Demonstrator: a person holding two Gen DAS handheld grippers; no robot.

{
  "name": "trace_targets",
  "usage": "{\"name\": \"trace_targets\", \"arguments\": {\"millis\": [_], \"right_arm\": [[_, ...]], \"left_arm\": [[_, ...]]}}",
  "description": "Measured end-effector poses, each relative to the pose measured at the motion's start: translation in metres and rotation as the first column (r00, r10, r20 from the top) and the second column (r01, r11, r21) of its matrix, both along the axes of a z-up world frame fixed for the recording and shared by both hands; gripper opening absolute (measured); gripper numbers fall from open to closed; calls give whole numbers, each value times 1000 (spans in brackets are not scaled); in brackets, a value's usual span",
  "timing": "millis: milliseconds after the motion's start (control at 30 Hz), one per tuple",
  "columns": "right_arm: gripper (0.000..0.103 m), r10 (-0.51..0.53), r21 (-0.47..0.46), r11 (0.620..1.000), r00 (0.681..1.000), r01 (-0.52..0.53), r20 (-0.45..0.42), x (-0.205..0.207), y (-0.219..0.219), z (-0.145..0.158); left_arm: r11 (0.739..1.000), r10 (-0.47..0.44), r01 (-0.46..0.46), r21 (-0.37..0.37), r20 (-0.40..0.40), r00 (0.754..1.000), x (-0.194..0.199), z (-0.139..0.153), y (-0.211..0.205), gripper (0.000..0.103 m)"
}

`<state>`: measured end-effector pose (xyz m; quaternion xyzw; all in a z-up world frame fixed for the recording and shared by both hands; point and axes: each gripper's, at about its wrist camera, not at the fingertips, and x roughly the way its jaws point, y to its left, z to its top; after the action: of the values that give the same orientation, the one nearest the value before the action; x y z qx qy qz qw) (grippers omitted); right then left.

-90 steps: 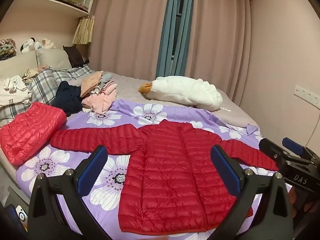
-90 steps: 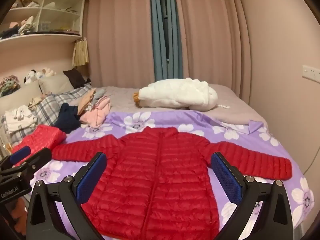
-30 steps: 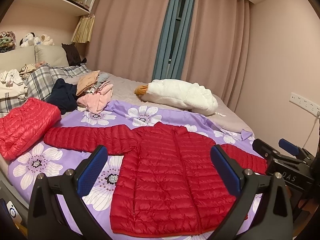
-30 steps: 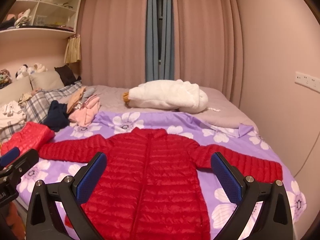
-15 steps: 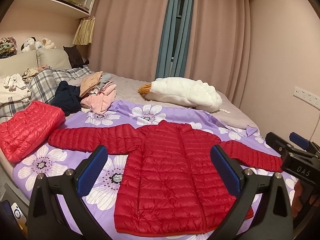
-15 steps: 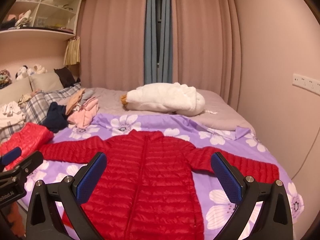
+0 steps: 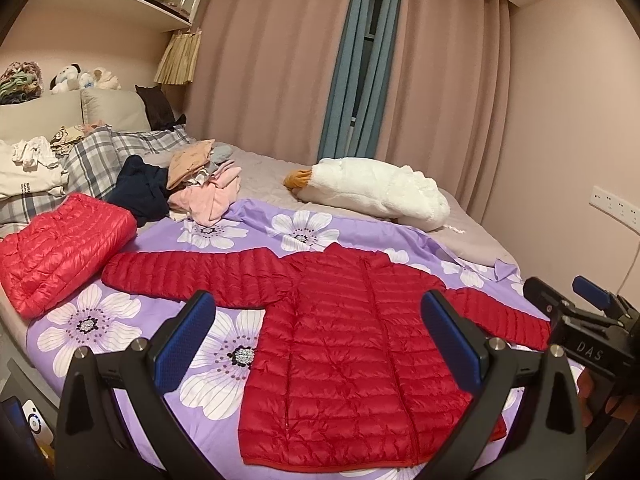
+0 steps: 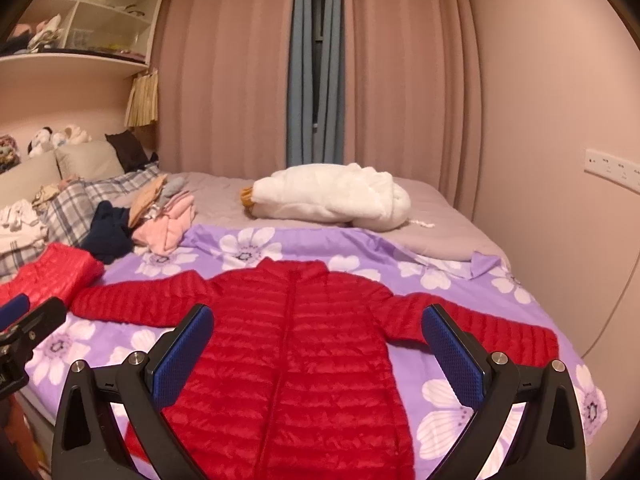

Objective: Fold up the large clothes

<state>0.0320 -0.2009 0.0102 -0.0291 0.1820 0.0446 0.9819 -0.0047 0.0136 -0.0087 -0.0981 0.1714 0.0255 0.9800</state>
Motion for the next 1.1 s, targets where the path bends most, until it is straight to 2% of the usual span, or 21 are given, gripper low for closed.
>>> {"name": "trace_targets", "arguments": {"millis": [233,367,600,1100], "right_arm": [[103,30,-23,999,1000,-30,4,-2,5,0],[103,22,-27,999,1000,-22,5,-2,4,1],[103,-4,-35,999,1000,4,0,-1,0,0],[103,-60,-6,998,998,60,-3,0,-18,0]], "left_arm": [[1000,10,-10,-9,-5,1000,-2,0,5,103],[1000,-20,20,-7,20,1000,-7,2,5,103],[1000,-13,13,-7,45,999,-10,4,4,103],[999,-22,22,43,-6,1000,1,-1,-15,103]]}}
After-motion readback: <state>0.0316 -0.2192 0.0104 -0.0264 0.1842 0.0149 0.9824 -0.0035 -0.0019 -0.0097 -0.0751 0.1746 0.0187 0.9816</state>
